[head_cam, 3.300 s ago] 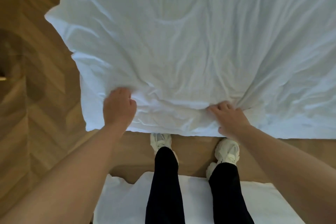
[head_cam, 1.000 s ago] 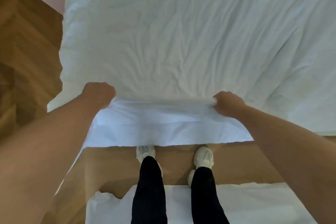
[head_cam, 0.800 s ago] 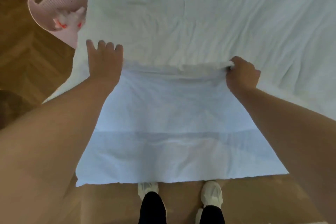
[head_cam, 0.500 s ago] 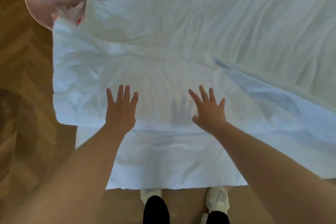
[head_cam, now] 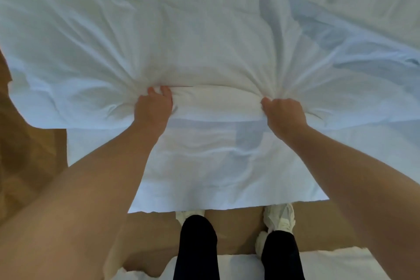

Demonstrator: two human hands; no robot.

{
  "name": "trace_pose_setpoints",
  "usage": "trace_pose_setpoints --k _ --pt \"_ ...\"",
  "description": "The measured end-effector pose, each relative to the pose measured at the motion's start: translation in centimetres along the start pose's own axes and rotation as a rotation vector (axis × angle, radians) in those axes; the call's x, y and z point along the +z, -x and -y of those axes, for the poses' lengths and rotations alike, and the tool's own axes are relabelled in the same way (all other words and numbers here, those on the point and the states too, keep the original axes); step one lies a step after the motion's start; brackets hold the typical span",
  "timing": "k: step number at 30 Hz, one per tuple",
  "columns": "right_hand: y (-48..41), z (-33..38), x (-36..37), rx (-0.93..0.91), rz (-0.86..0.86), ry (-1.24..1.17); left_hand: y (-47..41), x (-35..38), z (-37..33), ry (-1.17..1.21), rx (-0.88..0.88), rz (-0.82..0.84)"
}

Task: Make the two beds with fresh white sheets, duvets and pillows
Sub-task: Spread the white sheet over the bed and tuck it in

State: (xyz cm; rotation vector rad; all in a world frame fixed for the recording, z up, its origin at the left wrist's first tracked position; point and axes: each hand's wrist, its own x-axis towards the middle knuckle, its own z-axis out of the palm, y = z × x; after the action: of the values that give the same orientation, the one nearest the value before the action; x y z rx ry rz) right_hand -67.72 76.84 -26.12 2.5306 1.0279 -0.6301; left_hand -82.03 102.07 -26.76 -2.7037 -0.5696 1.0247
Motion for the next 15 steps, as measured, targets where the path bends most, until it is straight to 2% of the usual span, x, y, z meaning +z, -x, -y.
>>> trace_pose_setpoints --k 3,9,11,13,15 --pt "3.2 -0.4 -1.8 -0.035 0.017 -0.010 2.3 -0.2 0.6 -0.062 0.091 0.033" --pt "13.6 1.9 -3.8 -0.183 0.275 0.014 12.3 1.4 1.9 -0.047 0.263 0.124" --pt "16.1 1.9 -2.9 -0.168 0.344 0.014 15.2 1.8 1.3 -0.058 0.247 0.161" --pt "16.9 1.5 -1.6 -0.157 0.433 -0.054 16.8 2.1 0.8 -0.057 0.182 0.280" --pt "16.3 1.3 -0.8 -0.198 0.607 -0.176 16.8 2.6 0.6 -0.032 0.182 0.463"
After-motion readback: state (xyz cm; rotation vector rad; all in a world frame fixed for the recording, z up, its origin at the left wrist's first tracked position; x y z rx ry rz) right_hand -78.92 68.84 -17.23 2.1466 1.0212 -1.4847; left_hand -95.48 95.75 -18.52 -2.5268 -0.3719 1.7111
